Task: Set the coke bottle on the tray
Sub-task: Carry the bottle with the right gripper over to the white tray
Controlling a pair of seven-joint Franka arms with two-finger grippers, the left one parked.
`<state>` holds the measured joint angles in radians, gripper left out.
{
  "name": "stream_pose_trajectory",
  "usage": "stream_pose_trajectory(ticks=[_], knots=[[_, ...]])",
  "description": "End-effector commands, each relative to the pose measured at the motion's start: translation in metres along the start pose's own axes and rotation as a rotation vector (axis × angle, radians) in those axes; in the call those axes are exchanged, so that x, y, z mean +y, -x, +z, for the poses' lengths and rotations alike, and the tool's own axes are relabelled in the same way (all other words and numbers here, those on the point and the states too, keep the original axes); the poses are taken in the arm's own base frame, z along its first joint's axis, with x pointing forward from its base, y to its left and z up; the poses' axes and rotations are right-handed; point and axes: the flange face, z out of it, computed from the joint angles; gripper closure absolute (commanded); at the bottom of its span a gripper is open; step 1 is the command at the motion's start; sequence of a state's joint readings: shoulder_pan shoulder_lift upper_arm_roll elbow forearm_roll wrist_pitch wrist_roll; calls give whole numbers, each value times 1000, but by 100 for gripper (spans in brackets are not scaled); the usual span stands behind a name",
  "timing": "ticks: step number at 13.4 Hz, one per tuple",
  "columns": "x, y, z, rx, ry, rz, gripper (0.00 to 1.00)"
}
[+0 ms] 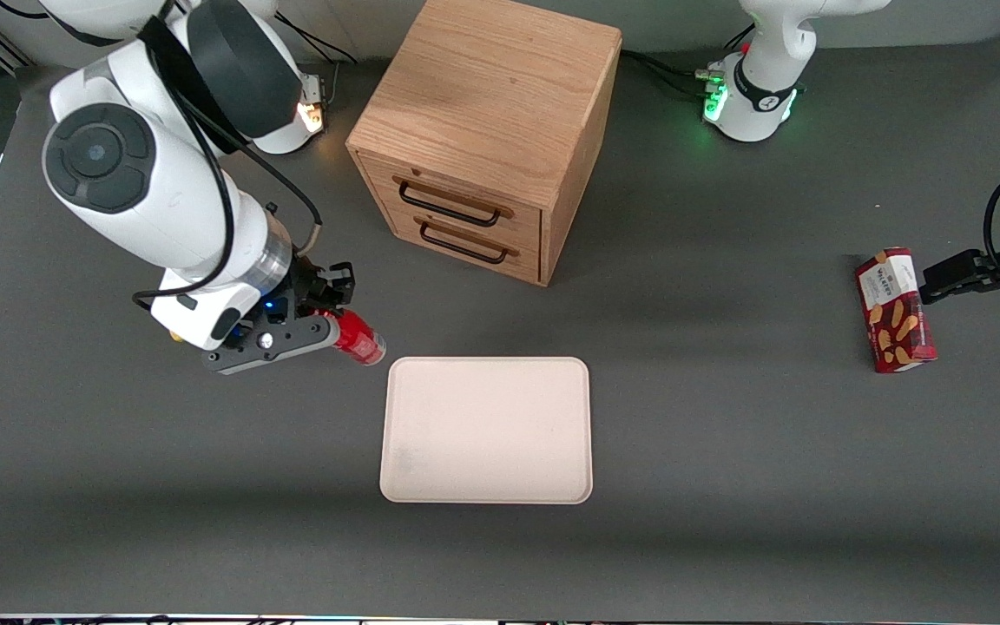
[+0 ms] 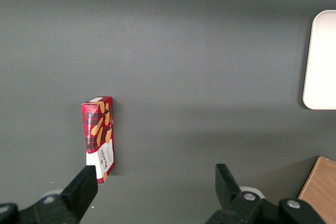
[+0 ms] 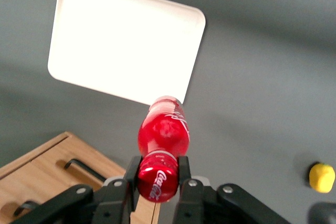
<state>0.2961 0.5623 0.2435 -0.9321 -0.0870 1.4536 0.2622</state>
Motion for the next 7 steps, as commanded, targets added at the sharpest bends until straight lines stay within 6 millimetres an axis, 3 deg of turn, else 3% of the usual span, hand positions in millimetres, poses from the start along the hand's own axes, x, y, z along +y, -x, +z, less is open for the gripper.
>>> stream_pose_trajectory(ticks=[1,5,7], knots=[[-7,-20,18,48,14,16,100],[0,-43,60,53,13,32,100],[0,-52,97,31,16,33,100]])
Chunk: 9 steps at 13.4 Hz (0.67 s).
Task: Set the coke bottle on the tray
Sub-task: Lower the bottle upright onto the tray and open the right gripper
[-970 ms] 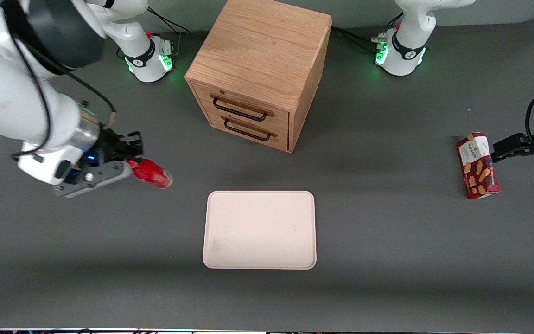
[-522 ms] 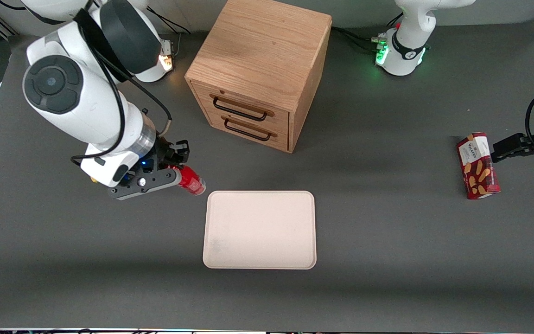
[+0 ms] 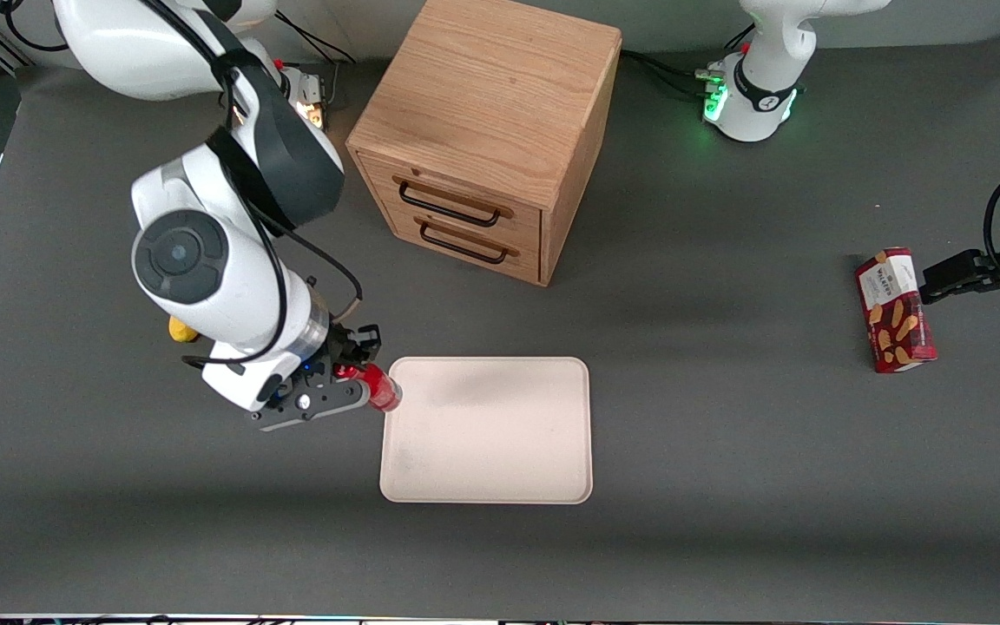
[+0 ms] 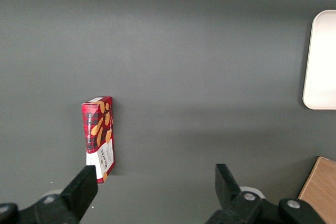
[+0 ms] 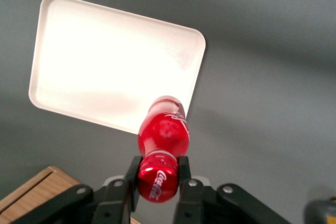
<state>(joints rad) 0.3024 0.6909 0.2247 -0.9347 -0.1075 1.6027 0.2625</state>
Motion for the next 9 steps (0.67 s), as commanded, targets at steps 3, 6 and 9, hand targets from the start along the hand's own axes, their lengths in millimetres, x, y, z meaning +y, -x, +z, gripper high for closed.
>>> stream_pose_trajectory(ticks=[3,6,9], knots=[[-10,-11,53,6,12,10,100],[-9,-15,83,-28,21,9,100],[-10,-18,100,-26,17,8,100]])
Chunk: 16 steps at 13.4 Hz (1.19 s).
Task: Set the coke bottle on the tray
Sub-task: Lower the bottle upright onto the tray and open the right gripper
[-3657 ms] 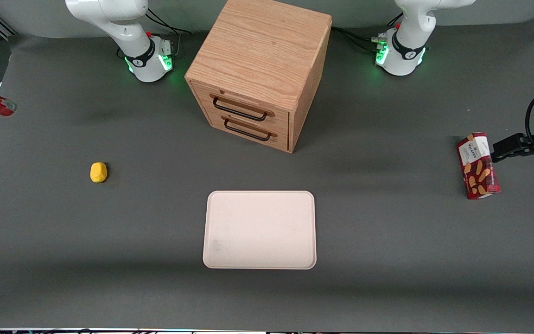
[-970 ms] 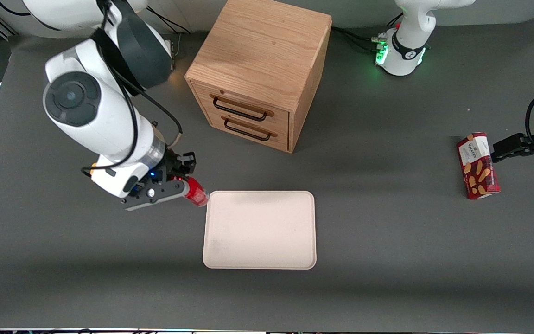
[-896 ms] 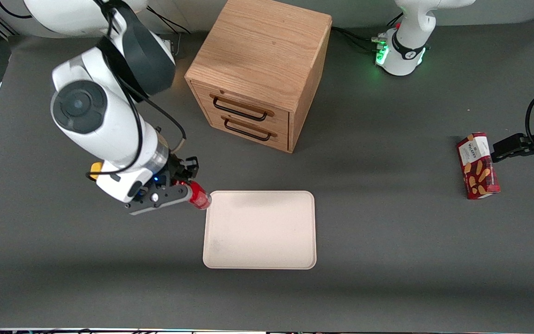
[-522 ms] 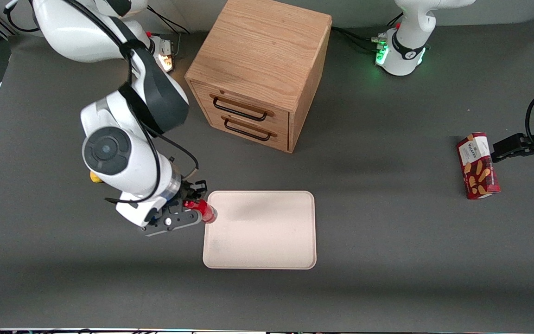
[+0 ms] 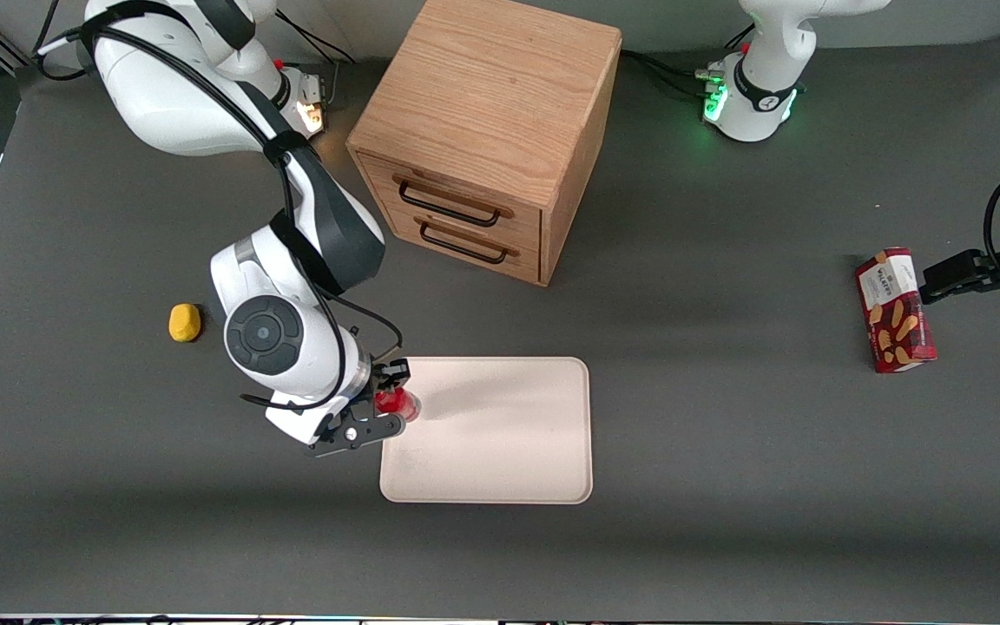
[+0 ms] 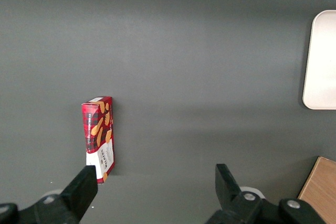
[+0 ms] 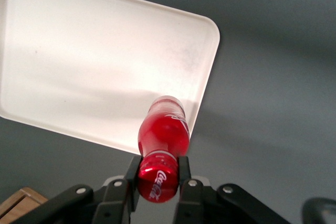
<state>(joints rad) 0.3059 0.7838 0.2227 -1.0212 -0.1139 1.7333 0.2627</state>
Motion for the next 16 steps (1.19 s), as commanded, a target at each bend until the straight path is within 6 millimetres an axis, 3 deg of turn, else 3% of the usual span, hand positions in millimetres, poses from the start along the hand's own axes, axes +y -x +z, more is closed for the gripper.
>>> stream_pose_trajectory(ticks=[1,9,14,15,16], knots=[[-4,-3,7,23,14,16,100],[-4,-13,45,44,44,1,100],[-3,-12,54,48,58,-6,100],[-4,-12,54,48,57,-5,85],[-3,-12,54,48,57,8,41]])
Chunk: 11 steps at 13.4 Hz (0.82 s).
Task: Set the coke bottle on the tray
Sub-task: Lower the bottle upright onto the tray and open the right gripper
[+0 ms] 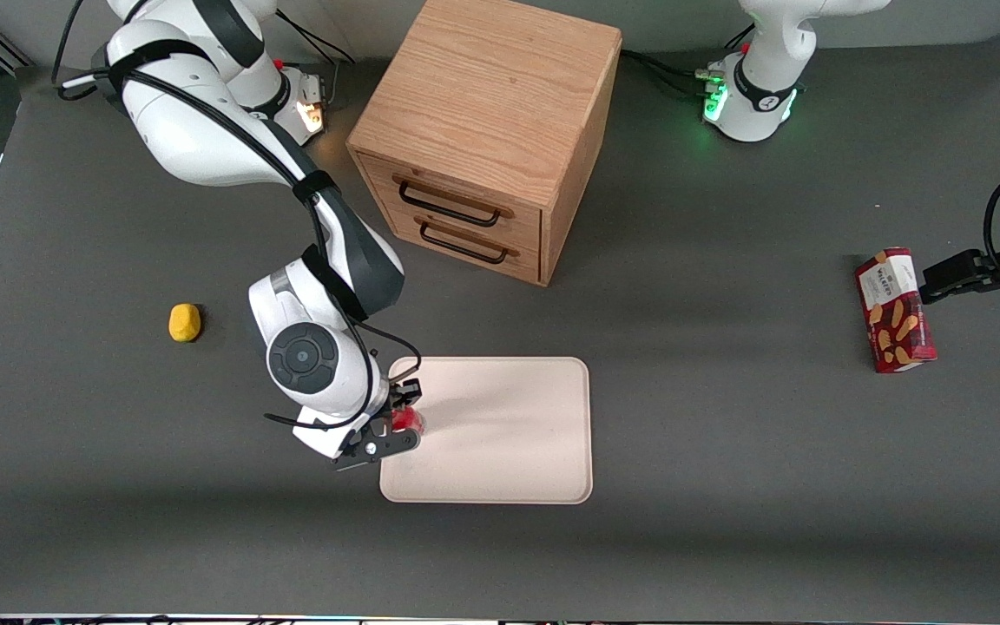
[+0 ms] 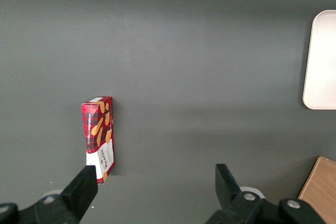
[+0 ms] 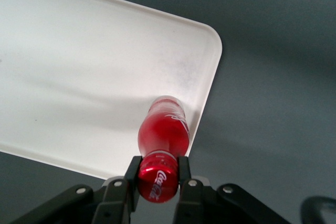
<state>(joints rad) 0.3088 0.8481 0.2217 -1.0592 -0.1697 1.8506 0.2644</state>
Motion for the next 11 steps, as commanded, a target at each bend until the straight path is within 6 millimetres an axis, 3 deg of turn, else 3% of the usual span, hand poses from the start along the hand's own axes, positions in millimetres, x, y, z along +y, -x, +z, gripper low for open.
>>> stream_pose_trajectory(ticks=[1,2,6,11], knots=[[-2,1,-2,21,20,59,14],[-3,1,-4,23,19,83,0],[-3,3,-24,40,19,90,0],[2,25,-88,8,50,100,0]])
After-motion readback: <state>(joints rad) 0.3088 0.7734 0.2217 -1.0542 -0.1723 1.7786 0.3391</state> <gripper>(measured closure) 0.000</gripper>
